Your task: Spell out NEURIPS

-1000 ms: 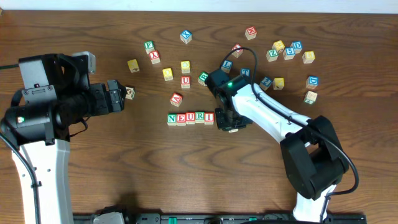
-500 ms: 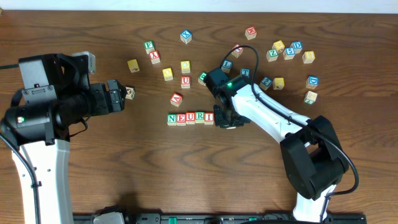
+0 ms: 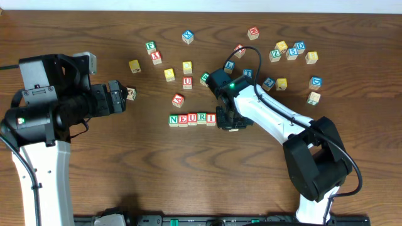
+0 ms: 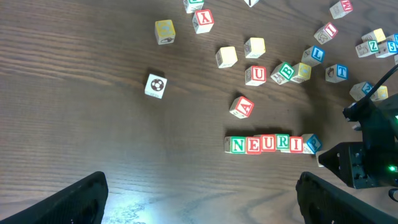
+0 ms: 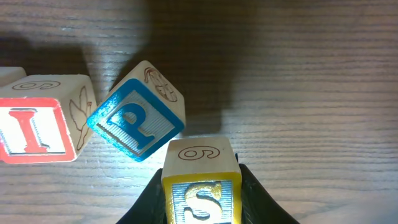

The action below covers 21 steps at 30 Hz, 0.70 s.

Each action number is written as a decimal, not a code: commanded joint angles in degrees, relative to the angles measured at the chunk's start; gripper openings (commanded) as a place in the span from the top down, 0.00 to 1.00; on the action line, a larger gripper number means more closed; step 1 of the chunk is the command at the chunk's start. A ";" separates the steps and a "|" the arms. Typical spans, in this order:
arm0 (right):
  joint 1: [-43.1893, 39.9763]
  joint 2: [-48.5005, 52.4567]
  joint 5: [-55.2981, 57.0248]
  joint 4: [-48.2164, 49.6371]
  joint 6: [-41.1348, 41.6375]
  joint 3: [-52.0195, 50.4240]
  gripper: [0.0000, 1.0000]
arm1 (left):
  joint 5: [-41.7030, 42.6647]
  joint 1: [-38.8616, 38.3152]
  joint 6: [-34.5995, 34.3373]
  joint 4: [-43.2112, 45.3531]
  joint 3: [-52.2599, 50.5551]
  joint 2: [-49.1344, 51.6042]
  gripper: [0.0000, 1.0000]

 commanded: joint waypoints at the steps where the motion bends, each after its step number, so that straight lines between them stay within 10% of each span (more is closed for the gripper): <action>1: 1.09 -1.33 -1.51 0.81 1.16 -0.17 0.85 | 0.42 0.24 0.59 -0.13 0.92 -0.26 0.05; 21: 4.00 -1.33 -0.42 -0.59 1.09 -0.17 0.83 | 0.42 0.24 0.59 -0.13 0.92 -0.26 0.05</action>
